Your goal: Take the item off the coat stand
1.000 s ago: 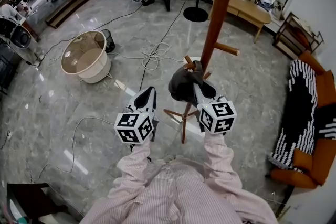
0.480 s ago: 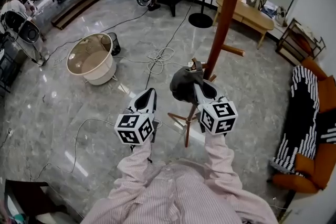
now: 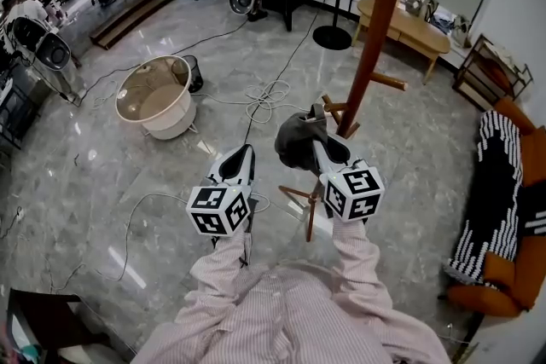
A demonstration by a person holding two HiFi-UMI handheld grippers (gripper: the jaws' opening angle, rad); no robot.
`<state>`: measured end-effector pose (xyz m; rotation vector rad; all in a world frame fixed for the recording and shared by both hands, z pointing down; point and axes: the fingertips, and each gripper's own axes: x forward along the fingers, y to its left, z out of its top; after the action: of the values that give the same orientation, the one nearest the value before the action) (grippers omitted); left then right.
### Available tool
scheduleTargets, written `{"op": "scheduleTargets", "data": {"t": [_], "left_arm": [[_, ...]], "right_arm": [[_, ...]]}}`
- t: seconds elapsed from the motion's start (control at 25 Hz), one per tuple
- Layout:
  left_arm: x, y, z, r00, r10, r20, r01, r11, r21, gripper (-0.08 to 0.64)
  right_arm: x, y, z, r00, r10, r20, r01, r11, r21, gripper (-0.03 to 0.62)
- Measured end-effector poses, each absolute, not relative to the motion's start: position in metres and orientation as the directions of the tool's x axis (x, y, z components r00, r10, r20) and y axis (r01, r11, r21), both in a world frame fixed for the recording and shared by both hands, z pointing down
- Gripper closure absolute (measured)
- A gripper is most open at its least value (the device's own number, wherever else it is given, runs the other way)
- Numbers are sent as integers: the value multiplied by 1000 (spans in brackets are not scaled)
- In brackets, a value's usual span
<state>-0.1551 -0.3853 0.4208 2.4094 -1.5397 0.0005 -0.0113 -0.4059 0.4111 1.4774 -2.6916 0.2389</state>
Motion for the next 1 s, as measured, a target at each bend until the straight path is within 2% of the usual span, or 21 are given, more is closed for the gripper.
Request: {"op": "scheduleTargets", "data": {"t": [0.48, 1.0], "left_arm": [[-158, -368, 425, 428, -889, 163, -894, -389, 223, 558], [-132, -343, 431, 435, -881, 184, -891, -393, 228, 558]], "right_arm": [[-17, -381, 431, -581, -802, 138, -813, 566, -137, 568], [38, -355, 440, -545, -829, 127, -833, 517, -197, 568]]}}
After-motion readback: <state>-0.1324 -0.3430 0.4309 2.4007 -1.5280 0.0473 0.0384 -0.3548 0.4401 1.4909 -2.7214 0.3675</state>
